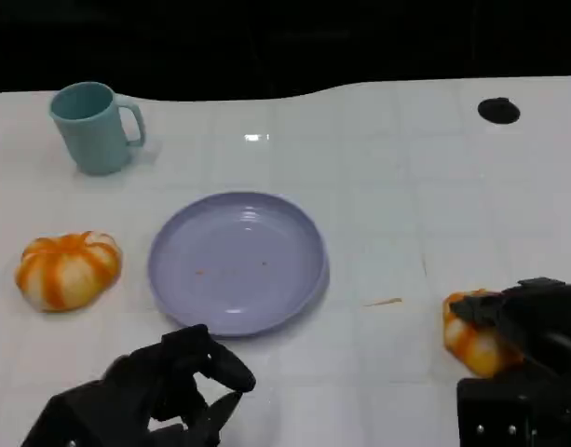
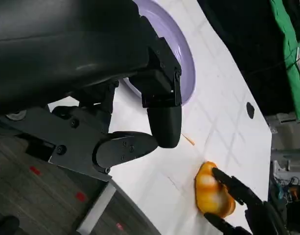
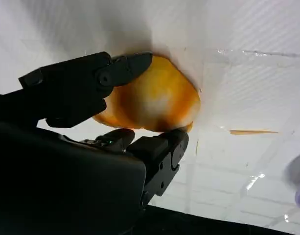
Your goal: Grasp the bread from the table and place it into the plate.
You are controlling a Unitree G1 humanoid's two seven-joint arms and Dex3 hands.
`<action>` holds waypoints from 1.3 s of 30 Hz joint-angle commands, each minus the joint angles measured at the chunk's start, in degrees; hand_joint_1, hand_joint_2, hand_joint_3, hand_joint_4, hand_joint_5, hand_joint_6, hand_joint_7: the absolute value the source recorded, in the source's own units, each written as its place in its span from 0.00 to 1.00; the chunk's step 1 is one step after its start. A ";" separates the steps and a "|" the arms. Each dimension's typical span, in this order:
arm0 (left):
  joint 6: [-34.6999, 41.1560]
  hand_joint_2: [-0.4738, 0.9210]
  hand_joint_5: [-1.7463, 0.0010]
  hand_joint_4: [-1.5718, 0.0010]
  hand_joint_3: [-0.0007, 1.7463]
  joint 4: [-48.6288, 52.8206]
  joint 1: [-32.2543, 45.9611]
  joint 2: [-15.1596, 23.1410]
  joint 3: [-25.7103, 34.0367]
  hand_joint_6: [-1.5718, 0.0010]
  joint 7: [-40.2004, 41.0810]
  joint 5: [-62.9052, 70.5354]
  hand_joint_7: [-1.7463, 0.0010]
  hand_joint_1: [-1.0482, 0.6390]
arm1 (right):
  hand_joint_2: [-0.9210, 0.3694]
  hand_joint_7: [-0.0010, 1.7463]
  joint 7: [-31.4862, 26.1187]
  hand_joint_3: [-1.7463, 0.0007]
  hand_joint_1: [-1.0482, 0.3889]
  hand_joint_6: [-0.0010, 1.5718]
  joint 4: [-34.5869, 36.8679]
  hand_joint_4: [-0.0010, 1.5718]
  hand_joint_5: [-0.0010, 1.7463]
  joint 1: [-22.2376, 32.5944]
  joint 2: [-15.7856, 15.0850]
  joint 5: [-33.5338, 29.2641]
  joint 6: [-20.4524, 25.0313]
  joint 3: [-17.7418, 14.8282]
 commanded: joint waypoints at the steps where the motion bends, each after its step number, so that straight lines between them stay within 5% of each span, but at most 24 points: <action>1: 0.29 0.92 0.00 0.60 0.37 -0.88 0.45 0.47 -0.10 0.60 0.12 0.31 0.27 0.47 | 0.01 0.04 -7.92 0.98 0.53 0.56 4.94 0.52 0.12 -1.34 1.25 2.33 -1.59 -0.61; 3: 0.19 0.92 0.00 0.60 0.37 -0.82 0.33 0.54 -0.19 0.59 0.14 0.50 0.27 0.47 | 0.01 0.04 -13.97 0.99 0.55 0.65 7.68 0.63 0.18 -1.90 1.56 3.28 -4.21 -0.96; 4: 0.24 0.92 0.00 0.59 0.37 -0.82 0.25 0.54 -0.26 0.59 0.17 0.58 0.27 0.47 | 0.00 0.03 -16.13 0.99 0.59 0.72 8.76 0.60 0.43 -2.20 1.53 3.75 -5.36 -1.06; 5: 0.32 0.92 0.00 0.59 0.37 -0.86 0.20 0.51 -0.31 0.60 0.22 0.65 0.27 0.47 | 0.00 0.03 -18.18 1.00 0.60 0.75 9.75 0.57 0.56 -2.45 1.45 4.17 -6.62 -1.13; 9: 0.49 0.92 0.00 0.59 0.37 -0.83 -0.14 0.24 -0.38 0.59 0.30 0.63 0.27 0.47 | 0.00 0.05 -25.22 0.97 0.67 0.88 13.12 0.57 0.87 -3.73 0.81 5.72 -12.07 -1.34; 10: 0.55 0.92 0.00 0.59 0.37 -0.81 -0.19 0.22 -0.35 0.59 0.24 0.56 0.27 0.47 | 0.01 0.09 -26.68 0.94 0.68 0.91 14.01 0.59 0.95 -4.10 0.66 5.83 -13.26 -1.28; 11: 0.64 0.92 0.00 0.59 0.37 -0.82 -0.22 0.20 -0.32 0.59 0.20 0.46 0.27 0.47 | 0.10 0.21 -27.73 0.81 0.67 0.87 14.74 0.60 0.97 -4.41 0.55 5.86 -14.12 -1.18; 13: 0.59 0.92 0.00 0.59 0.37 -0.75 -0.25 0.15 -0.33 0.60 0.15 0.39 0.27 0.47 | 0.34 0.57 -29.23 0.48 0.67 0.69 15.39 0.62 0.99 -4.83 0.68 5.93 -15.08 -1.09; 16: 0.47 0.92 0.00 0.58 0.37 -0.75 -0.23 0.24 -0.51 0.59 0.19 0.69 0.27 0.47 | 0.44 0.77 -30.74 0.38 0.67 0.58 15.50 0.62 1.00 -5.09 1.10 6.26 -15.77 -0.98; 30: 1.02 0.92 0.00 0.59 0.37 -0.68 -0.69 0.31 -0.94 0.60 0.48 1.37 0.27 0.47 | 0.50 0.71 -35.22 0.27 0.69 0.61 15.25 0.62 1.00 -6.40 1.21 7.78 -19.38 -1.50; 39: -0.45 0.91 0.00 0.58 0.37 -0.47 0.47 0.54 -0.85 0.59 0.41 1.67 0.27 0.48 | 0.55 0.89 -35.65 0.22 0.69 0.53 10.74 0.61 1.00 -5.96 2.41 8.95 -22.06 -1.40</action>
